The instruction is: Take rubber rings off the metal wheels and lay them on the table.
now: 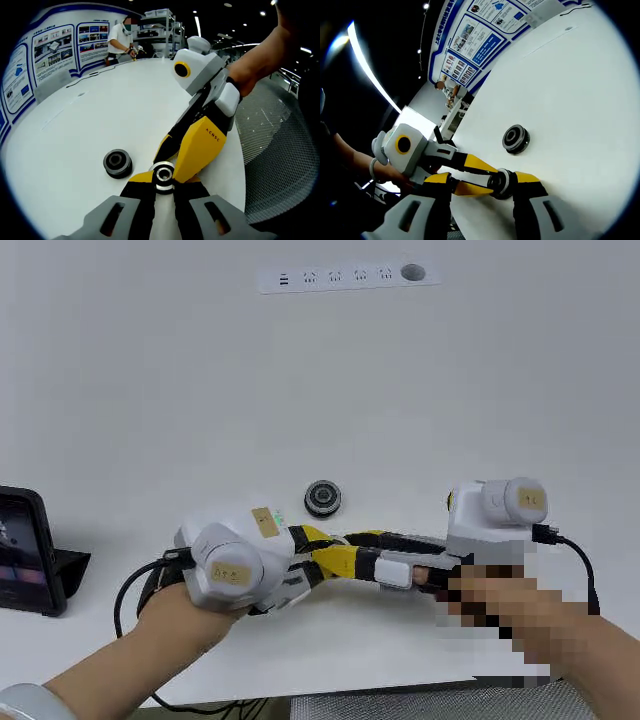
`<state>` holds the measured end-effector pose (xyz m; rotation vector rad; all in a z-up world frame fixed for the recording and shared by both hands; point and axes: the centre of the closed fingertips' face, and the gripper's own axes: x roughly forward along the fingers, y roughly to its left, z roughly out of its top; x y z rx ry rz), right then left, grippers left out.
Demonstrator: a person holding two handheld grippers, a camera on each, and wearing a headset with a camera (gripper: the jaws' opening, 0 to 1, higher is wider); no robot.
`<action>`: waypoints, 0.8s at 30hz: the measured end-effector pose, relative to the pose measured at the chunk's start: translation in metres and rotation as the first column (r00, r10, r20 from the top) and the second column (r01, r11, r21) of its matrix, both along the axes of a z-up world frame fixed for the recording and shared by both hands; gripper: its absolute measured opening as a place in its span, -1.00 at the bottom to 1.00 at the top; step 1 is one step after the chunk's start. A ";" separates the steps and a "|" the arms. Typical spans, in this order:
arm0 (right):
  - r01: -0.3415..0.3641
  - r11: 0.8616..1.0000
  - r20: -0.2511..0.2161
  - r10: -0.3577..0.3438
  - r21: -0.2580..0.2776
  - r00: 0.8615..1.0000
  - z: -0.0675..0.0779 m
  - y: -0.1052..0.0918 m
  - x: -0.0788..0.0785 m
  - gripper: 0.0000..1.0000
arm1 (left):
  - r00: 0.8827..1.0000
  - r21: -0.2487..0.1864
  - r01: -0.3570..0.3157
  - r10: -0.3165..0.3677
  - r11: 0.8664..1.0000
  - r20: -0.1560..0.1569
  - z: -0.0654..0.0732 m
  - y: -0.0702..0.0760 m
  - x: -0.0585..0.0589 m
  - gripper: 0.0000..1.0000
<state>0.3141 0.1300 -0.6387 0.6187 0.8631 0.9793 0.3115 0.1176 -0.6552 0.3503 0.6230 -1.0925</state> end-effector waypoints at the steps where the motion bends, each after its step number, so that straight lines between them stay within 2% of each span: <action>1: -0.003 1.000 -0.001 0.003 0.000 1.000 0.000 0.000 0.000 0.01 | 1.000 0.000 -0.001 0.001 1.000 0.000 0.000 0.000 0.000 -0.74; 12: -0.030 0.999 0.004 0.030 -0.017 1.000 0.002 -0.003 -0.006 0.01 | 1.000 0.000 -0.001 0.001 1.000 0.000 0.000 0.000 0.000 -0.74; 19: -0.086 0.993 0.040 0.089 -0.078 0.995 0.001 0.000 -0.010 0.04 | 1.000 -0.002 -0.001 0.001 1.000 0.001 0.001 0.000 0.001 -0.74; 24: -0.096 0.991 0.038 0.100 -0.096 0.994 -0.002 -0.002 -0.011 0.04 | 1.000 -0.002 0.000 0.000 1.000 0.001 0.001 0.000 0.000 -0.74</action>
